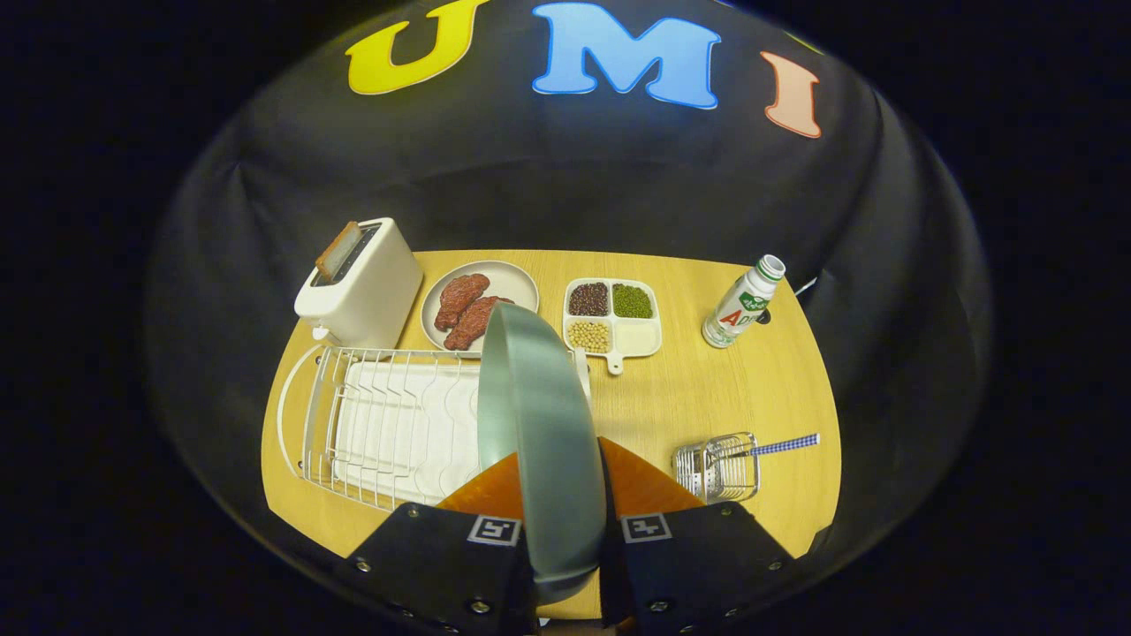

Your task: Take the plate from the dish rack, then take the spoon from the basket and place it into the plate.

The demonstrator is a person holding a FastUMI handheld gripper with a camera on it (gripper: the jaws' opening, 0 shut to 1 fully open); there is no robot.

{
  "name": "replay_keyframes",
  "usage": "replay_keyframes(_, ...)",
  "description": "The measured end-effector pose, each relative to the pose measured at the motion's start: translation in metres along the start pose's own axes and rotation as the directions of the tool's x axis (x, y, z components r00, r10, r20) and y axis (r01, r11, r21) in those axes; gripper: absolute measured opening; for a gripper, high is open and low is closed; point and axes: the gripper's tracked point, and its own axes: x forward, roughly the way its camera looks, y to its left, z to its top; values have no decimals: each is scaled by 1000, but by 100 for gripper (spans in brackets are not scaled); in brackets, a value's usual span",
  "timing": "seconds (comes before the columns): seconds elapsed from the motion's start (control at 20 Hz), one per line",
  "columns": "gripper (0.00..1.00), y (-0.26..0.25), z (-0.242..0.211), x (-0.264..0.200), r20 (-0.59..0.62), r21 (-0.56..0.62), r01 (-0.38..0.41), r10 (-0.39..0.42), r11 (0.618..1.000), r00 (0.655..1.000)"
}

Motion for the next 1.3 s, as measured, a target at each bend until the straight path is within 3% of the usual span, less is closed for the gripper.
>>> replay_keyframes(0.25, 27, -48, -27, -20, -24, 76, -35, 37, 997, 999)
replay_keyframes(0.6, 27, -68, -79, -39, -59, 184, -225, 239, 957, 969)
replay_keyframes(1.1, 27, -89, -157, -32, -107, 263, -290, 327, 920, 939)
replay_keyframes(1.3, 27, -87, -191, -22, -111, 327, -330, 383, 885, 917)
